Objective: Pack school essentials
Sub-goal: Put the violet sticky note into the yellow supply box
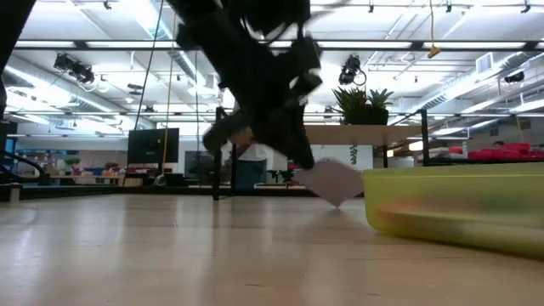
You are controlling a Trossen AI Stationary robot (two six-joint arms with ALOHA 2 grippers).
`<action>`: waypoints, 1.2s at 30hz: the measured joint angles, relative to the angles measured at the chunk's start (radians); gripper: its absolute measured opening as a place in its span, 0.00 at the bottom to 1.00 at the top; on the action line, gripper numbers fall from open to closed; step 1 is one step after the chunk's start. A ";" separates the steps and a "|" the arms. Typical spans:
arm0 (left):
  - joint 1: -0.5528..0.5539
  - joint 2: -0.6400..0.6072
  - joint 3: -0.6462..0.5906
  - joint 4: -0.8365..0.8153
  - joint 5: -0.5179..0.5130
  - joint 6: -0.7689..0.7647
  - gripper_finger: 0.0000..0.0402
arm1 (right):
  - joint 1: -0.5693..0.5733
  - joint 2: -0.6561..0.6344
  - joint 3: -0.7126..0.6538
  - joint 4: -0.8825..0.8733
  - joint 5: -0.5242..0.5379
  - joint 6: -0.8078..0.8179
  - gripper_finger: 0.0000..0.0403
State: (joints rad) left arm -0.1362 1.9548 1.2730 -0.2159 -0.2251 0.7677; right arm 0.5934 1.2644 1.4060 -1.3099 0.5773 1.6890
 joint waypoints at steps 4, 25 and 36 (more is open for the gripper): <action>-0.022 -0.036 0.001 0.034 0.001 0.001 0.00 | 0.000 0.000 0.000 -0.005 0.002 -0.001 0.31; -0.200 -0.087 0.004 0.311 0.131 0.026 0.00 | -0.002 0.000 0.000 -0.036 0.029 -0.001 0.31; -0.214 0.045 0.004 0.458 0.192 0.291 0.00 | -0.002 0.000 0.000 -0.016 0.099 0.013 0.31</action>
State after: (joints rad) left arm -0.3500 1.9999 1.2771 0.2422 -0.0335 1.0583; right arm 0.5915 1.2644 1.4059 -1.3262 0.6765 1.7023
